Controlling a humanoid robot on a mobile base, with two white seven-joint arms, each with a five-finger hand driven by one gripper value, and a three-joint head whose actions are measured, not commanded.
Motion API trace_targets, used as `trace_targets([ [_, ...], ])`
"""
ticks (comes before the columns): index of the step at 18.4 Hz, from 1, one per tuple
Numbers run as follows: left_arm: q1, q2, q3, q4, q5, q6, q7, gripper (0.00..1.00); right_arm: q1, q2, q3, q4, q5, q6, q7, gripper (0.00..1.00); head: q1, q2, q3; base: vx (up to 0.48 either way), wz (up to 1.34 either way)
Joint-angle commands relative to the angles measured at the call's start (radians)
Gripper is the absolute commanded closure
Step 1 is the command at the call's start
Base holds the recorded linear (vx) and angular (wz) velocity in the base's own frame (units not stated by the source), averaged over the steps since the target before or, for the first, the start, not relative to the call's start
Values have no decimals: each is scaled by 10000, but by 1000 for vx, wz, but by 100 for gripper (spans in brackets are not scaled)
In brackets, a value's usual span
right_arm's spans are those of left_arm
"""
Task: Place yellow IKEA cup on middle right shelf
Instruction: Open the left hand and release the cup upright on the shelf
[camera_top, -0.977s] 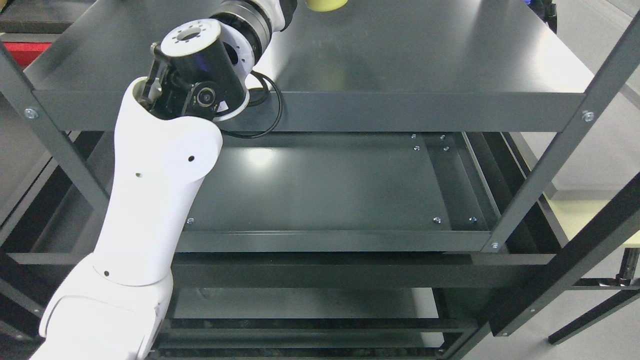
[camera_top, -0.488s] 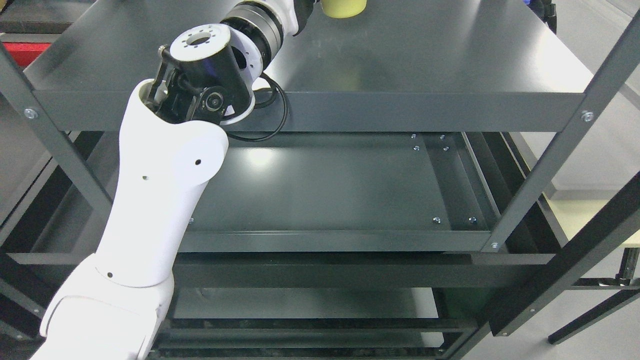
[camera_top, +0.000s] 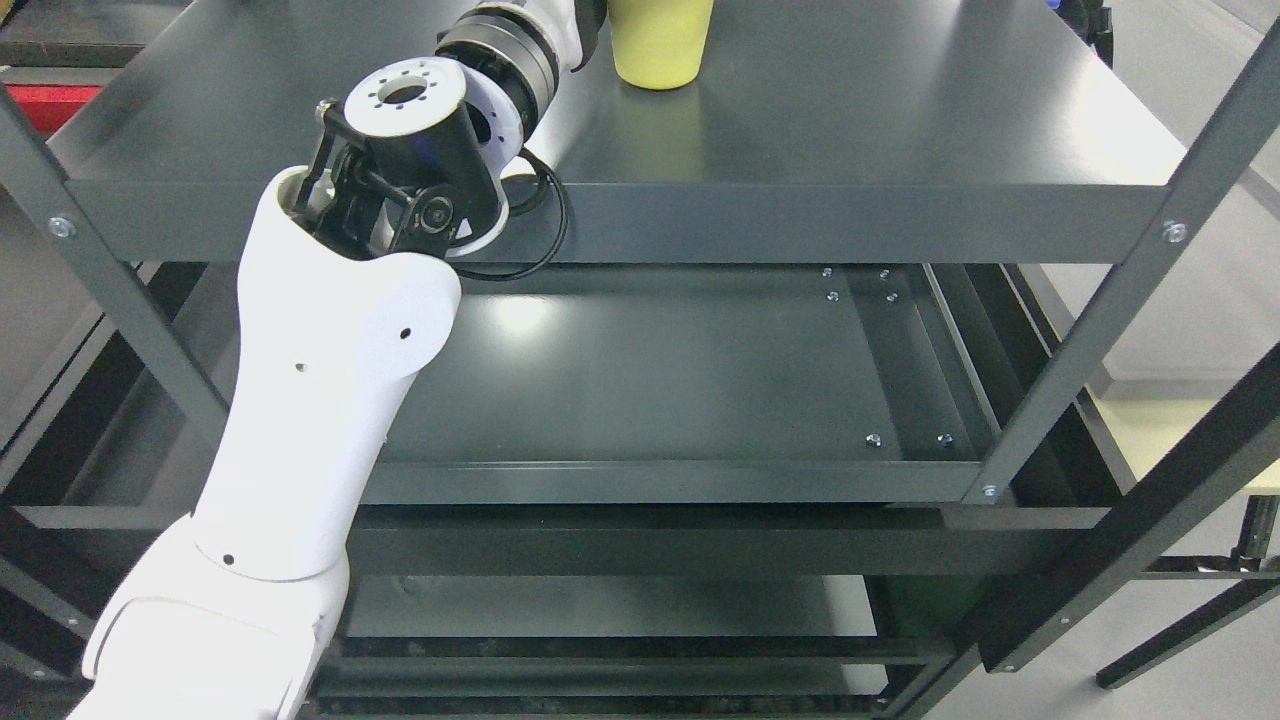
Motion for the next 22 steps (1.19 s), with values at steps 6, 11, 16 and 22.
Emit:
trace_targets([
  [6, 0, 175, 192, -244, -704, -95, 7, 2, 138, -175, 169, 0, -245, 8, 1, 1, 0, 0, 0, 0, 0],
  [11, -138, 175, 852, -1256, -875, -96, 7, 2, 138, -175, 169, 0, -245, 8, 1, 1, 0, 0, 0, 0, 0],
  [16, -337, 175, 1021, -1595, -798, -50, -85, 2, 138, -175, 169, 0, -245, 8, 1, 1, 0, 0, 0, 0, 0],
  [22, -307, 175, 1481, -1703, -476, 468, -3575, 5, 138, -175, 169, 0, -245, 8, 1, 1, 0, 0, 0, 0, 0],
])
